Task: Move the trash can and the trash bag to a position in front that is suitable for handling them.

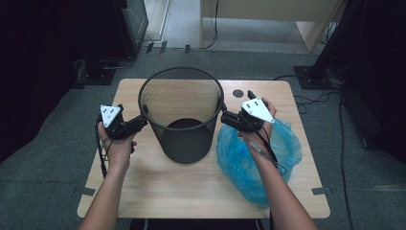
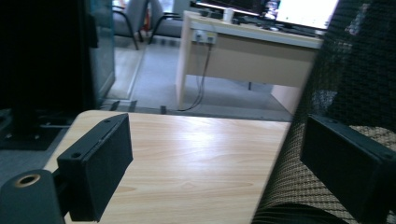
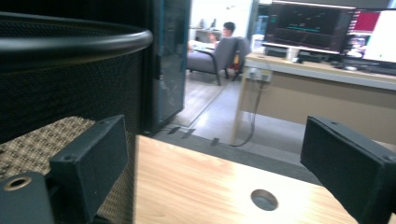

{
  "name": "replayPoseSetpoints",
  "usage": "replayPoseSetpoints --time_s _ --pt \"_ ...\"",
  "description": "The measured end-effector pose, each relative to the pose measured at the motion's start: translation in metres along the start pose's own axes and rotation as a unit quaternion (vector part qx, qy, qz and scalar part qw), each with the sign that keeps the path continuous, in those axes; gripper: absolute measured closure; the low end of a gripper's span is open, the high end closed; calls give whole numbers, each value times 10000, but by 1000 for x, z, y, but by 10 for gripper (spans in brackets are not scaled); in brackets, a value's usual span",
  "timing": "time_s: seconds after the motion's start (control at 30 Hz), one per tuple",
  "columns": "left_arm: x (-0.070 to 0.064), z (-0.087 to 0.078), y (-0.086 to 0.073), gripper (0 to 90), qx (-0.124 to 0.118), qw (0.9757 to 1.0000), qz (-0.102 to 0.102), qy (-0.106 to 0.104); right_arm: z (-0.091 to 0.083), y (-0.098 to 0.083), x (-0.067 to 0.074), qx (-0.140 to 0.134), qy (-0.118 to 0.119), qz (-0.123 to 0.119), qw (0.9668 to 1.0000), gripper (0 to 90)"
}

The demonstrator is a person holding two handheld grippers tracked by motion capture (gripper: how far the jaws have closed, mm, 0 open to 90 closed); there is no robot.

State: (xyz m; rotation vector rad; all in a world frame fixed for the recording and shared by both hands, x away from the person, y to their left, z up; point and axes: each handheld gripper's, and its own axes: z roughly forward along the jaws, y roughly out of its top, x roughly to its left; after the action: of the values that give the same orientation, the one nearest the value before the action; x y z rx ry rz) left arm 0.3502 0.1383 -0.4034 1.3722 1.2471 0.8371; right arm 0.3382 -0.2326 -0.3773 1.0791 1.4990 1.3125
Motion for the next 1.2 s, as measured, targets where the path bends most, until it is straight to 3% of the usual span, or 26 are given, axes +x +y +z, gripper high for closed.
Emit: replayPoseSetpoints --time_s 0.13,0.4,0.93,1.2 --pt "2 0 0 101 22 9999 -4 -100 0 -1 -2 -4 86 73 9999 77" --pt "-3 -11 1 101 65 9997 237 -73 -9 -2 -1 -31 150 13 9999 77" --pt "-15 -47 -11 101 -36 9992 223 -325 -50 -6 -1 -80 296 -84 9995 77" --pt "-24 -70 -16 101 -41 9985 358 -421 -71 -9 -2 -97 360 -84 9993 77"
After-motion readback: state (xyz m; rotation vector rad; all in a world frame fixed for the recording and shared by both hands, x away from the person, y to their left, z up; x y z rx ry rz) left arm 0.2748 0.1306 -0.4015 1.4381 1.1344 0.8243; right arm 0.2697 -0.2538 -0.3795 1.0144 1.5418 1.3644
